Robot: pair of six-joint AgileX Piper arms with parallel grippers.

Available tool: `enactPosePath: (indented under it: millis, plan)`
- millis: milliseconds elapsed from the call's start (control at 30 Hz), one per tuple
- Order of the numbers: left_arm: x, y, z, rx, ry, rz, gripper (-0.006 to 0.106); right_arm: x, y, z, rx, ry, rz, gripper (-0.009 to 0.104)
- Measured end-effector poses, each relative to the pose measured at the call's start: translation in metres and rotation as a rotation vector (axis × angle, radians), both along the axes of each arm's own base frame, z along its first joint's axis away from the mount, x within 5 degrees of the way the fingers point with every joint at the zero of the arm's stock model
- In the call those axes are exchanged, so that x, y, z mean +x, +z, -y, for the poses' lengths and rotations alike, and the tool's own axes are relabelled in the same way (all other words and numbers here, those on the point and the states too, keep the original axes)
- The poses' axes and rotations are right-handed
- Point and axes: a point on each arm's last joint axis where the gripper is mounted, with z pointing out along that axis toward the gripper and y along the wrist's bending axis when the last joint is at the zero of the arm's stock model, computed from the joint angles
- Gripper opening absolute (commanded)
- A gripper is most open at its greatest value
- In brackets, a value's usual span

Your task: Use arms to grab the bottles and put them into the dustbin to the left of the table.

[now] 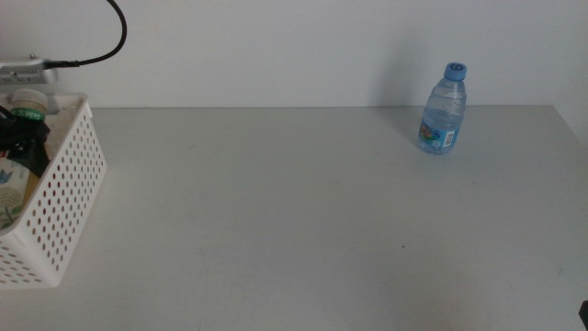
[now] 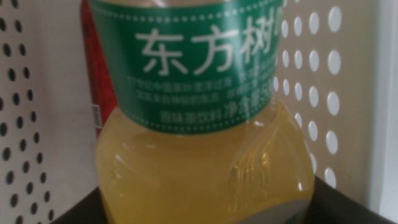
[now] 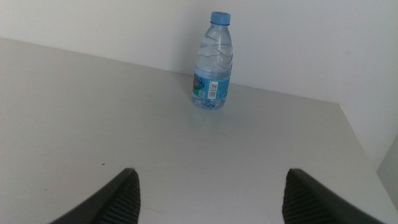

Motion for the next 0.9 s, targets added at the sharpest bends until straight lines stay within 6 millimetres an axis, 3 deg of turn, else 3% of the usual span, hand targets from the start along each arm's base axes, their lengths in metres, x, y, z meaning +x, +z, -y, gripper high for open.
enactPosePath:
  millis: [233,333,500,700,900]
  plan:
    - [0.003,-0.008,0.002,-0.029,-0.01,0.0,0.077,0.0,0.0,0.0,0.0,0.0,0.0,0.058]
    - [0.003,-0.007,0.002,-0.035,-0.011,-0.006,0.094,0.0,0.0,0.0,0.0,0.0,0.0,0.058]
    - [-0.005,0.012,0.005,-0.032,-0.009,0.032,0.094,0.0,0.0,0.0,0.0,0.0,0.0,0.058]
    - [-0.027,0.066,0.018,-0.064,0.014,0.194,0.094,0.0,0.0,0.0,0.0,0.0,0.0,0.058]
    - [-0.059,0.124,0.058,-0.116,-0.149,0.397,0.094,0.0,0.0,0.0,0.0,0.0,0.0,0.058]
